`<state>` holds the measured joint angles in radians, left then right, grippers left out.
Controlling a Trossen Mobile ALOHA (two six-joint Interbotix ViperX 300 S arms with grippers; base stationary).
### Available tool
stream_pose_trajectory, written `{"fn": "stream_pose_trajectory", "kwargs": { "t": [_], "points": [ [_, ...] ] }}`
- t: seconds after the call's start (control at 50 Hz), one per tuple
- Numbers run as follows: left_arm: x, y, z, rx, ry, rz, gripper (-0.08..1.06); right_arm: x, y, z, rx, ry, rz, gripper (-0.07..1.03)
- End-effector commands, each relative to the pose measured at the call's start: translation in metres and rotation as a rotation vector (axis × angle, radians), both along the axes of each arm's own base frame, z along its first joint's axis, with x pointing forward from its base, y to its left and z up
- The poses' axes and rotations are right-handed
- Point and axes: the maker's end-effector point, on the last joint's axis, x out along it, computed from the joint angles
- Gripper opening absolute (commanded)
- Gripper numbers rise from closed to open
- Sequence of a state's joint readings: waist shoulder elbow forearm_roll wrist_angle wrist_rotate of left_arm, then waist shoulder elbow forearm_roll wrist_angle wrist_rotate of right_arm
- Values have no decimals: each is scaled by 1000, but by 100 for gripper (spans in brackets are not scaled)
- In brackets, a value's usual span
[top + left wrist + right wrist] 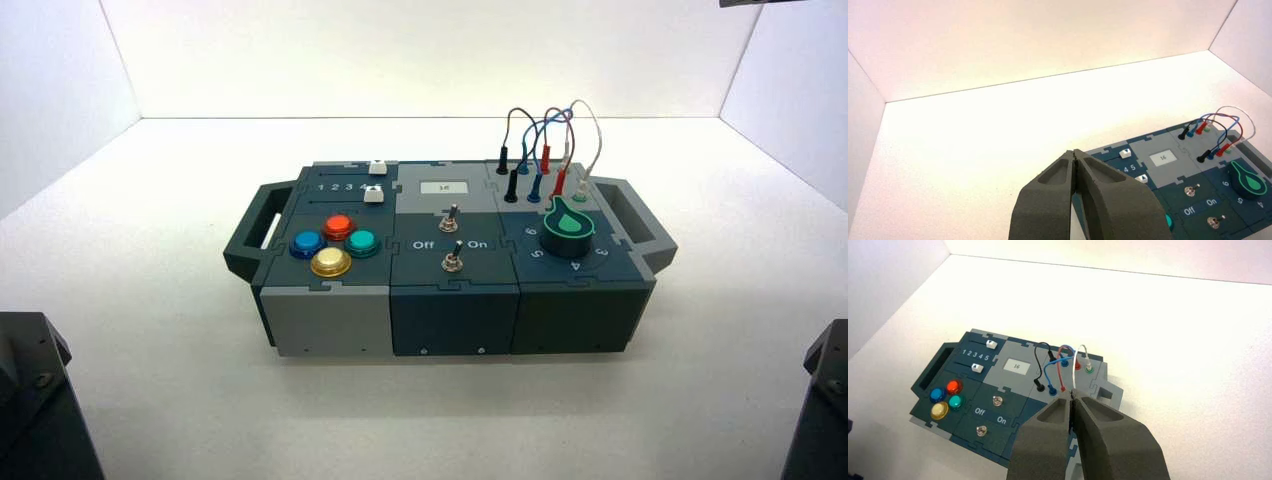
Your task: Push the blue button with the left gripper.
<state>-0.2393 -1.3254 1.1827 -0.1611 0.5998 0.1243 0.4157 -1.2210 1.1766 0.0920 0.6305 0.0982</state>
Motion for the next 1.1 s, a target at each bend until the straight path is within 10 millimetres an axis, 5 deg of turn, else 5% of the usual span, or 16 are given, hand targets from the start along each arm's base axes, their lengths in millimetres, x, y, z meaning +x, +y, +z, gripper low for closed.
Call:
{"fn": "stream_pose_trajectory", "kwargs": {
  "t": [0.02,0.8,1.1],
  "points": [
    [3,-1,6,-5,-5,1,-3,3,2,13,14,-19,1,-2],
    [6,-6,-1,-2,32,-22,-3,4,3,12,12,-11,1,-2],
    [12,-63,-45,88,308,-257,-3,7,4,4,-8,34,1,-2]
  ]
}}
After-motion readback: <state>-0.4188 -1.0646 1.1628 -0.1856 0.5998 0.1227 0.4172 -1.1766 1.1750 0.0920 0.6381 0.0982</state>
